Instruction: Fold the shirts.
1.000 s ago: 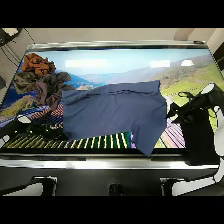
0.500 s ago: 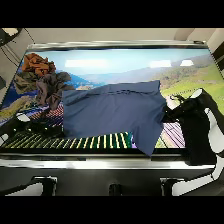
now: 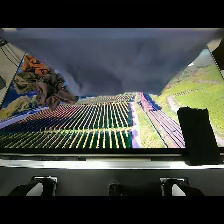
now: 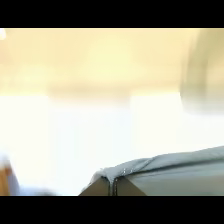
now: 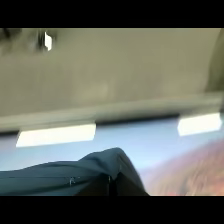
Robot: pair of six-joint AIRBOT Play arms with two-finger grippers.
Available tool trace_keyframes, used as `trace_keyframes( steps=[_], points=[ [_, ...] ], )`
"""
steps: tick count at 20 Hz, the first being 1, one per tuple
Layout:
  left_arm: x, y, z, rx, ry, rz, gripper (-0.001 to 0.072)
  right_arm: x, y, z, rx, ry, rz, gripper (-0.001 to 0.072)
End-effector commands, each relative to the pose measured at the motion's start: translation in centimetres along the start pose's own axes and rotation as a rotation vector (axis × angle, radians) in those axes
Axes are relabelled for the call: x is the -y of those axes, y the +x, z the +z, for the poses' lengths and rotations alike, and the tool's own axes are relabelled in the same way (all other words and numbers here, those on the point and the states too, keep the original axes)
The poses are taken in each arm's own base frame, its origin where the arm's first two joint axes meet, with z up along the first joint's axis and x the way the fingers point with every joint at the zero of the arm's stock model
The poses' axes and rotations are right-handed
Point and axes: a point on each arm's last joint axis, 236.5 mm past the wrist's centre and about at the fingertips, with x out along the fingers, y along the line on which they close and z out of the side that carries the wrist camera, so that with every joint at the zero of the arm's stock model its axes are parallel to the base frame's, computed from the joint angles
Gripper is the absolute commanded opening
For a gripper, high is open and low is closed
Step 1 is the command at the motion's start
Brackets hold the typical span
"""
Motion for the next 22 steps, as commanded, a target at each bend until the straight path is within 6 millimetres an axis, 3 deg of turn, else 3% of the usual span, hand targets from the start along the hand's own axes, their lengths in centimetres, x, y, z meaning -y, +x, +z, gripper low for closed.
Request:
trace_keyframes(
  steps=[1,3,6,9,12,13,15,16,19,22],
  points=[
    [5.3,-12.1,12.6,0.379,0.108,0.018,0.0029,-1.7,-17.0,12.0,0.450,-0.099,-0.118,0.0031],
    [6.6,-14.6,13.1,0.411,0.130,0.013,0.0029,-1.8,-20.8,11.8,0.463,-0.105,-0.155,0.0031],
    [7.6,-16.4,13.5,0.434,0.145,0.010,0.0029,-2.5,-24.0,11.6,0.481,-0.117,-0.164,0.0031],
    [7.1,-15.3,12.1,0.370,0.118,0.011,0.0029,-2.4,-24.0,10.6,0.442,-0.075,-0.158,0.0031],
    [5.1,-11.5,6.4,0.115,0.064,0.027,0.0029,-1.7,-21.0,7.5,0.285,-0.058,-0.161,0.0031],
    [4.3,-9.4,3.6,0.004,0.042,0.016,0.0029,-1.1,-19.1,5.4,0.182,-0.047,-0.163,0.0031],
    [2.5,-4.9,-3.2,-0.219,-0.031,-0.009,0.0029,0.3,-13.9,-1.0,-0.118,-0.013,-0.167,0.0032],
    [1.5,-2.6,-7.0,-0.325,-0.076,-0.018,0.0029,1.2,-11.0,-5.3,-0.307,0.008,-0.163,0.0031],
    [-1.1,3.5,-21.1,-0.640,-0.204,-0.044,0.0029,2.4,-1.9,-18.8,-0.784,0.103,-0.087,0.0029],
    [-3.6,8.6,-33.2,-0.803,-0.299,-0.016,0.0029,1.7,6.3,-31.6,-1.052,0.216,0.016,0.0029]
  ],
)
